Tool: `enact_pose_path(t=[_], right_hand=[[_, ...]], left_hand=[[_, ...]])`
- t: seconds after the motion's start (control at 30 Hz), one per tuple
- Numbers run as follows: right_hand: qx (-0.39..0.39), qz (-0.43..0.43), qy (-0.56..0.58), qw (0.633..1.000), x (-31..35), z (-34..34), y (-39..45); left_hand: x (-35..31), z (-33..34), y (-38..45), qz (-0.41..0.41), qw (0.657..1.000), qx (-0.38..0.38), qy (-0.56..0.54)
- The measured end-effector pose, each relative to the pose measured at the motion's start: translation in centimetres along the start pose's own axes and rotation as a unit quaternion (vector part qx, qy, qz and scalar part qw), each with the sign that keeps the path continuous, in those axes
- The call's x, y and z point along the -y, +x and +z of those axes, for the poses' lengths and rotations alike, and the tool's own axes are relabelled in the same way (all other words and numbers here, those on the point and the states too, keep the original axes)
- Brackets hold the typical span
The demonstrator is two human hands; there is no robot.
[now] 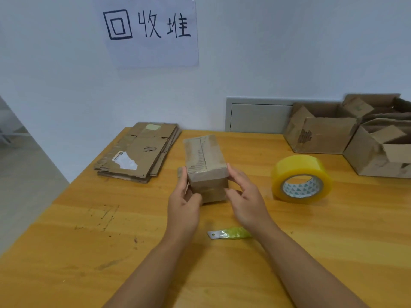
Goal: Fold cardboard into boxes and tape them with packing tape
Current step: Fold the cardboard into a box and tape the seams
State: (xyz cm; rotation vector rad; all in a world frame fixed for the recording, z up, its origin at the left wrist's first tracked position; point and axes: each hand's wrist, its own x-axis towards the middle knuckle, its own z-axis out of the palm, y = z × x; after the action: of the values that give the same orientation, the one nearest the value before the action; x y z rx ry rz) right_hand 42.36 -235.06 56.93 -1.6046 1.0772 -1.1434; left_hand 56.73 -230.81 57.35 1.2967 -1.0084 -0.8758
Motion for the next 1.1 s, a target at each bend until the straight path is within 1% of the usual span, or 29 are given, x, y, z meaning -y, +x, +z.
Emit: enact_pose_path(t=[0.13,0.23,0.33,0.4,0.43,0.53,0.6,0.8,0.97,1.03,1.1], right_hand=[[-0.01,-0.005,0.011,1.0,-0.6,-0.4,-0.7],[-0.031,0.018,0.04,0.999,-0.7,-0.7,-0.7],[-0.054,0.021,0.057,0.997,0.1,-1.1,-0.2],[-0.039,0.001,0.04,0.998,0.7,-1.2,0.4],[-0.032,-0.013,0.024,0.999,0.9,-1.2,0.7],[-0.041,-0.055,-0.058,0.996,0.6,-1.3,1.6],[-0.046,-0.064,-0.082,0.993,0.2,-1.3,2.0],[-0.026,-0.082,-0.115,0.99,-0.8,-1.3,1.8],[-0.044,-0.146,-0.158,0.976,-1.9,-1.2,2.1],[-0.058,-0.171,-0.177,0.968,-2.1,-1.0,2.1],[-0.054,-0.176,-0.176,0.967,-2.3,-1.2,2.2]], left_hand=[[0.5,0.0,-0.7,-0.005,0.999,0.009,-0.043],[0.0,0.1,-0.5,0.001,0.999,0.012,-0.046],[-0.5,0.4,-0.2,0.002,0.998,-0.027,-0.049],[-0.8,0.5,0.2,0.028,0.998,-0.053,-0.011],[-0.8,0.4,0.3,0.043,0.997,-0.055,0.012],[-0.9,0.1,0.9,0.08,0.991,-0.043,0.098],[-0.5,-0.3,1.4,0.094,0.986,-0.038,0.133],[0.5,-1.3,2.0,0.156,0.972,-0.028,0.172],[1.4,-1.2,2.6,0.223,0.948,-0.043,0.222],[1.6,-1.2,2.6,0.229,0.947,-0.039,0.221],[1.7,-1.4,2.5,0.216,0.955,-0.02,0.202]])
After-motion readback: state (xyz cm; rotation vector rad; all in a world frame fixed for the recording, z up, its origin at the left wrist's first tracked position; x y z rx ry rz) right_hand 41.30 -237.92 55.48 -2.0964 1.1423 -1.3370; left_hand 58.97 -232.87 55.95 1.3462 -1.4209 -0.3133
